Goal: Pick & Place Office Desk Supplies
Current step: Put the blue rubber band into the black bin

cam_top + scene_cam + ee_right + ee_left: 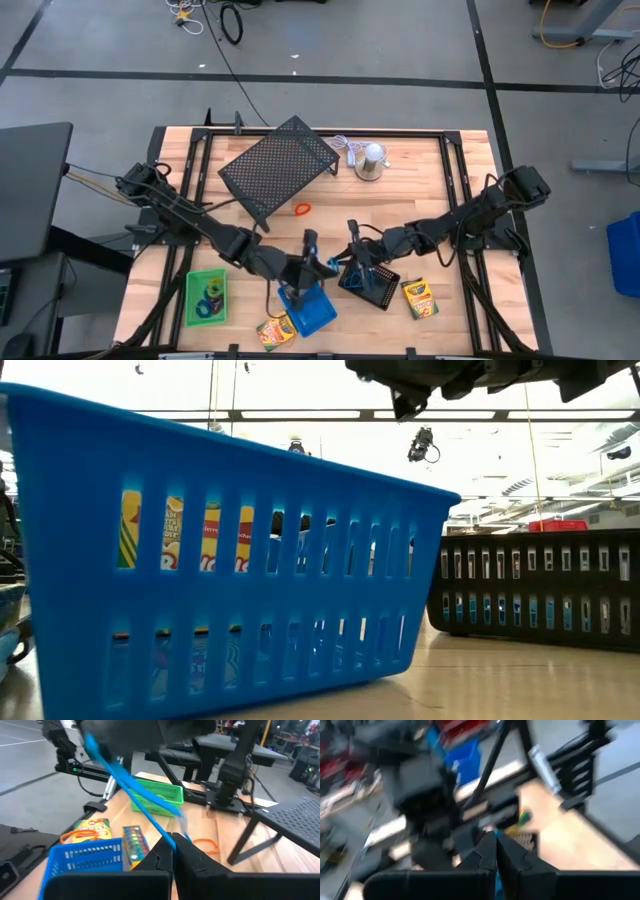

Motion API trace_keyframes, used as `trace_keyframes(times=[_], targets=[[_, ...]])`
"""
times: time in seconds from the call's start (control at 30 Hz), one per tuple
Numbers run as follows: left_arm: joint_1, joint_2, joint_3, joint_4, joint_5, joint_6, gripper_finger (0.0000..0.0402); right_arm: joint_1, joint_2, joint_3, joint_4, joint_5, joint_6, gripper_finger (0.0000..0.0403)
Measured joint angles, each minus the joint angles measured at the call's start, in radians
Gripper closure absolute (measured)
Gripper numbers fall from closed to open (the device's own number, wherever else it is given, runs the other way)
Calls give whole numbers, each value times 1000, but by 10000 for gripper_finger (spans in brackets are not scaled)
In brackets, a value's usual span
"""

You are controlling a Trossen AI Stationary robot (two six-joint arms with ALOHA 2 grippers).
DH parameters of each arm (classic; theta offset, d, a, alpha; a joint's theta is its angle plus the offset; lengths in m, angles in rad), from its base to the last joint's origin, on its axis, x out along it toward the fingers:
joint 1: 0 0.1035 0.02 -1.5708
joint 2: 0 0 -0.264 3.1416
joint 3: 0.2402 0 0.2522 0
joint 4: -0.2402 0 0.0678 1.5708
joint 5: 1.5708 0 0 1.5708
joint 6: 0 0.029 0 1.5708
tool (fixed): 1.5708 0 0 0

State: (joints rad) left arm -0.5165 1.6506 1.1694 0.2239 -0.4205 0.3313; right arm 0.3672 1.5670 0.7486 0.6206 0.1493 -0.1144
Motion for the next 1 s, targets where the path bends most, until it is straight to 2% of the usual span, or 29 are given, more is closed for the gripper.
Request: trace_keyframes(times=[0.1,0.23,0.4,0.6,0.77,0.9,1.0], targets=[[0,0,0,74,51,69,388,18,0,0,2,26,-4,401],[8,-30,-5,71,46,126,387,42,-1,0,1,36,-7,401],[18,-166,-90,70,54,123,388,64,-1,0,3,83,-7,402],[19,-427,-316,105,6,53,388,74,-5,-1,-52,87,0,402],[29,-591,-542,132,-78,-65,388,74,-30,-1,-236,62,78,402],[27,-653,-682,154,-133,-152,388,73,-63,-1,-381,3,165,403],[28,-660,-738,189,-142,-193,388,68,-75,0,-485,-76,234,403]])
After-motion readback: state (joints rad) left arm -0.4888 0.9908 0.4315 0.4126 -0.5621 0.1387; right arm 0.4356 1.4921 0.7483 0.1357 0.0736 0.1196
